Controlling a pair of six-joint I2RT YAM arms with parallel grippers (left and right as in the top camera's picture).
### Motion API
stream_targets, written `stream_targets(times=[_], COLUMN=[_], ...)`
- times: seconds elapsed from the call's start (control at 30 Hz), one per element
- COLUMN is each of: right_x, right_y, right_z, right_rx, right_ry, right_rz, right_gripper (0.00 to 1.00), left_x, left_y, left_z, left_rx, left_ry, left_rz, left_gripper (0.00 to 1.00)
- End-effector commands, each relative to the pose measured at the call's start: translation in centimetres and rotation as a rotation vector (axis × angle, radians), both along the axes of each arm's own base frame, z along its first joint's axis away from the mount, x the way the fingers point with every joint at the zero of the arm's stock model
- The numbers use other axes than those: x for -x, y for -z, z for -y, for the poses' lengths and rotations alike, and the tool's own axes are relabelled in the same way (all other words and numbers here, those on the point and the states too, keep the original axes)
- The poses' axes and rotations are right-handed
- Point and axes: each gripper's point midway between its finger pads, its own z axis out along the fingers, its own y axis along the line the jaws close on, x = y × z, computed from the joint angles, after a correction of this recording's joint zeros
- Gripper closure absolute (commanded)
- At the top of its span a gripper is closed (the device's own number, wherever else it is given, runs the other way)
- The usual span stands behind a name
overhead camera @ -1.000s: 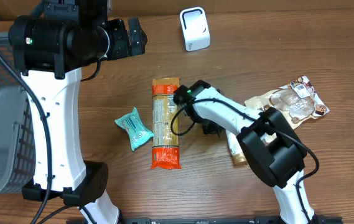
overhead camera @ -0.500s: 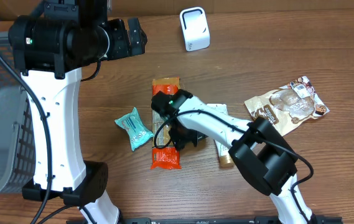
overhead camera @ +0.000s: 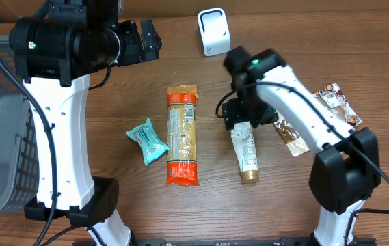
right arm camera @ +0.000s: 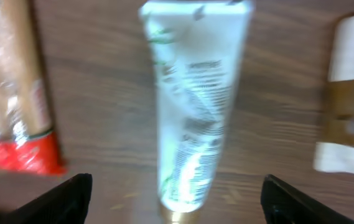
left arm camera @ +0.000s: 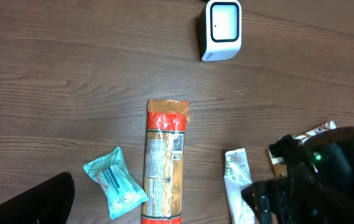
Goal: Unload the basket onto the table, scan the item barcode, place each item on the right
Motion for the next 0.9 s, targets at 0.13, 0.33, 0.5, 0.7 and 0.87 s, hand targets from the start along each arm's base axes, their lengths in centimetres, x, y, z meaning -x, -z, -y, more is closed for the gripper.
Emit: stream_targets(times=[0.13, 0.33, 0.5, 0.7, 0.87], right_x=[5.3, 8.3, 9.9, 9.3, 7.0], right_y=[1.7, 4.5, 6.1, 6.9, 7.1], right_z=[-5.2, -4.8, -3.8, -1.6, 2.9], right_rx=[-0.244, -0.125, -0.092, 0.044, 0.300], right_ry=[-0.182, -0.151, -0.128, -0.099, -0.022], right_rz=[-0.164, -0.224, -0.270, -0.229, -0.106], right_gripper=[0.14, 0.17, 0.18, 0.19, 0.18], left_x=[-0.3, -0.3, -0.3, -0.3, -0.3], left_y=[0.2, 0.2, 0.2, 0.2, 0.2], left_z=[0.0, 0.0, 0.0, 0.0, 0.0], left_rx=[-0.014, -0.015, -0.015, -0.014, -0.015], left_ry=[0.010, 0.011, 0.010, 0.010, 0.011], left_rz=[0.003, 0.003, 0.003, 0.003, 0.003], left_gripper=[0.01, 0.00, 0.01, 0.01, 0.01])
